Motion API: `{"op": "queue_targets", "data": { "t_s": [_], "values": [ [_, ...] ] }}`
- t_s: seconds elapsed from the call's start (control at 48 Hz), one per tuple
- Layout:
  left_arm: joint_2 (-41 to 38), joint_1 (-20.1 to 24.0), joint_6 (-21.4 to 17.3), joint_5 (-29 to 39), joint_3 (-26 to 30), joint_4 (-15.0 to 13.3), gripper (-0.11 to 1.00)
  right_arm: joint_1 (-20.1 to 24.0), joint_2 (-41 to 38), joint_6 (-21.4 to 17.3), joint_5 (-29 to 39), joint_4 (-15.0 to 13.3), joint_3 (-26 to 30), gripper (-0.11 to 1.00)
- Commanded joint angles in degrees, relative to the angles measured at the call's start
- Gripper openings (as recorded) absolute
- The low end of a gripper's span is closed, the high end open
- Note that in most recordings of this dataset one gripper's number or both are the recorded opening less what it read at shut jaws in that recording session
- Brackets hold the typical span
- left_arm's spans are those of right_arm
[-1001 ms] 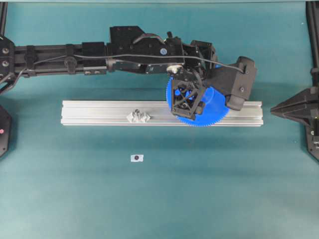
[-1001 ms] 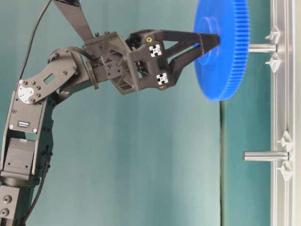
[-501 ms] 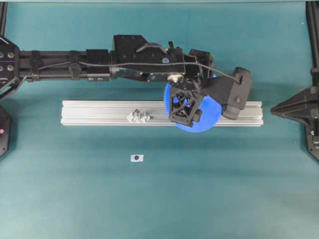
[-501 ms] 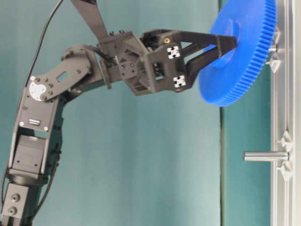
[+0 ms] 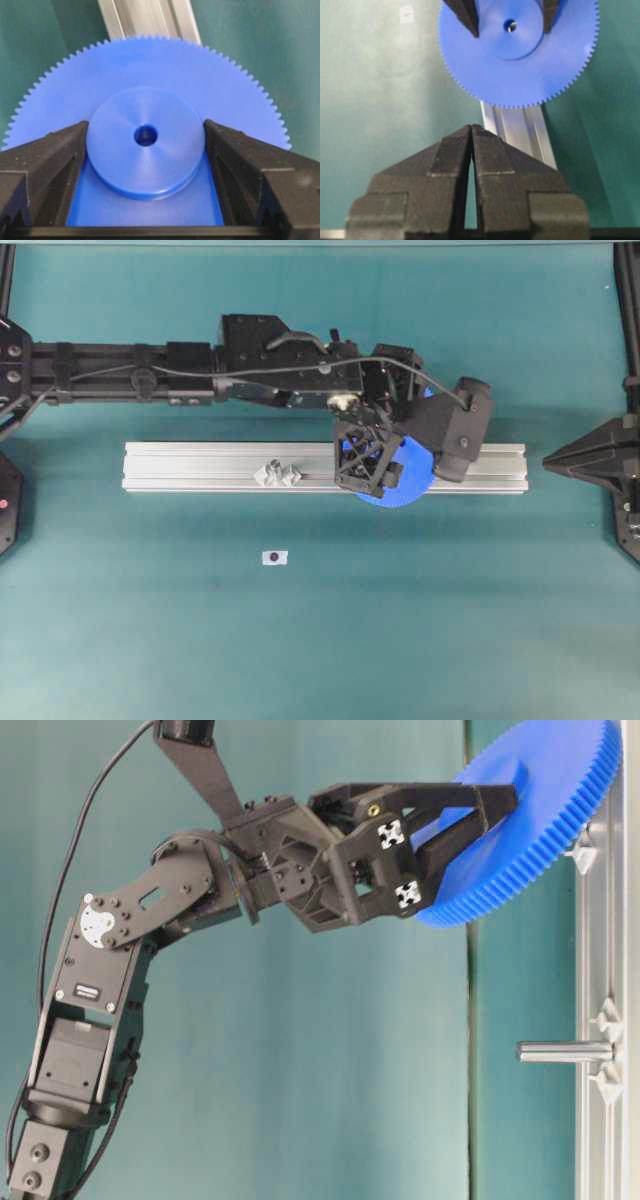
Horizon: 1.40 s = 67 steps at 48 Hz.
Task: Insert the large gear onto the shaft.
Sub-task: 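Lower the gear down onto the shaft with the left gripper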
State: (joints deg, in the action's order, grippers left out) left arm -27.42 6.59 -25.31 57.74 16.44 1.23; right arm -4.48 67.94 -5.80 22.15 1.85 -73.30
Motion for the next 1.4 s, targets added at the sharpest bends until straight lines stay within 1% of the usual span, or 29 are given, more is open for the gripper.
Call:
{"op": "queue_targets", "data": {
  "t_s": [0.0, 0.292, 0.563, 0.813, 0.959, 1.21, 1.376],
  "values": [
    [2.5, 0.8, 0.0, 1.0, 0.2, 0.1, 0.84, -0.2, -0.4, -0.4, -0.3, -0.1, 0.8, 0.10],
    [1.9, 0.6, -0.1, 1.5, 0.6, 0.3, 0.84, -0.2, -0.5, -0.5, -0.2, -0.1, 0.8, 0.09],
    [2.9, 1.1, 0.0, 1.7, -1.9, 0.1, 0.84, -0.2, -0.5, -0.5, -0.2, -0.1, 1.0, 0.10],
    [3.2, 1.5, -0.1, 1.7, -2.0, 0.3, 0.84, -0.2, -0.4, -0.4, -0.2, -0.1, 1.1, 0.10],
    [2.5, 1.4, -0.2, 1.0, -0.6, 0.3, 0.84, -0.2, -0.4, -0.4, -0.2, -0.1, 1.0, 0.10],
    [0.1, 1.4, -0.6, 1.3, 3.8, 0.3, 0.84, -0.2, -0.4, -0.5, -0.2, -0.1, 1.1, 0.10],
    [-0.2, 1.6, -0.8, 1.8, 4.7, 0.3, 0.84, -0.3, -0.4, -0.5, -0.1, -0.1, 1.1, 0.10]
  ]
}}
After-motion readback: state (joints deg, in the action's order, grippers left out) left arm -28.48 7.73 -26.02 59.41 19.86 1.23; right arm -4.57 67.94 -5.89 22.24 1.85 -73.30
